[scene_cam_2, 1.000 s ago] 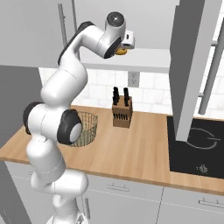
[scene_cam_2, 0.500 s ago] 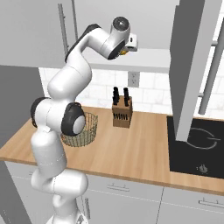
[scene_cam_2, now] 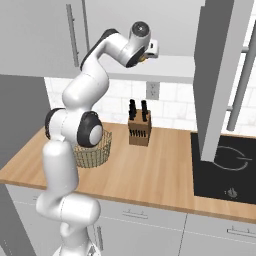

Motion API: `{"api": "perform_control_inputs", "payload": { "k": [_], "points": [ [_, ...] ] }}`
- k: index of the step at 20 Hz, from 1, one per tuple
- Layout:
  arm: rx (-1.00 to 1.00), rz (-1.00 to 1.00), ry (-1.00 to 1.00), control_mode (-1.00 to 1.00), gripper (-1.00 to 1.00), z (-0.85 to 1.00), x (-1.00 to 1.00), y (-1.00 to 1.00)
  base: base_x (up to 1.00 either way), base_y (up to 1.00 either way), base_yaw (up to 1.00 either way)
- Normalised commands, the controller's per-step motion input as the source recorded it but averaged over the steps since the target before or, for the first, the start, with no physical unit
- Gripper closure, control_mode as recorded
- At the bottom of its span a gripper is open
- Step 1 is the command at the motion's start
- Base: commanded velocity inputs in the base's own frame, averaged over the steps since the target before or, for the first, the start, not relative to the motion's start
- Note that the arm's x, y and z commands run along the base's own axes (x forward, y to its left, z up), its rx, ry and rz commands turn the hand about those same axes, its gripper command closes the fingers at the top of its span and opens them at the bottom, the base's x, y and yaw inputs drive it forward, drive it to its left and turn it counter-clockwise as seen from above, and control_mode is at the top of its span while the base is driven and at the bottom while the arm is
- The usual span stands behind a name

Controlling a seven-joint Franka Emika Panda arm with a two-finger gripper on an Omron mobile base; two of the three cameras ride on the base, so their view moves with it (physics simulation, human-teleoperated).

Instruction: Open the cabinet, pick up the bread from the cabinet and place it in the basket. Then move the basket to the dining counter.

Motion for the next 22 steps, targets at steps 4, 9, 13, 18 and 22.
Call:
{"api": "perform_control_inputs", "payload": {
  "k": [4, 9, 13, 18, 22],
  "points": [
    [0.0, 0.0, 0.0, -1.0, 1.0, -0.08, 0.25, 0.0, 0.0, 0.0, 0.0],
    [0.0, -0.01, -0.03, -1.0, 1.0, -0.01, -0.17, -0.08, 0.0, 0.0, 0.0],
    [0.01, -0.02, -0.18, -1.0, 1.0, -0.01, -0.61, -0.12, 0.0, 0.0, 0.0],
    [0.02, -0.05, -0.32, -1.0, 1.0, -0.03, -0.83, 0.0, 0.0, 0.0, 0.0],
    [0.03, -0.04, -0.24, -1.0, 1.0, -0.11, -0.84, 0.0, 0.0, 0.0, 0.0]
  ]
}}
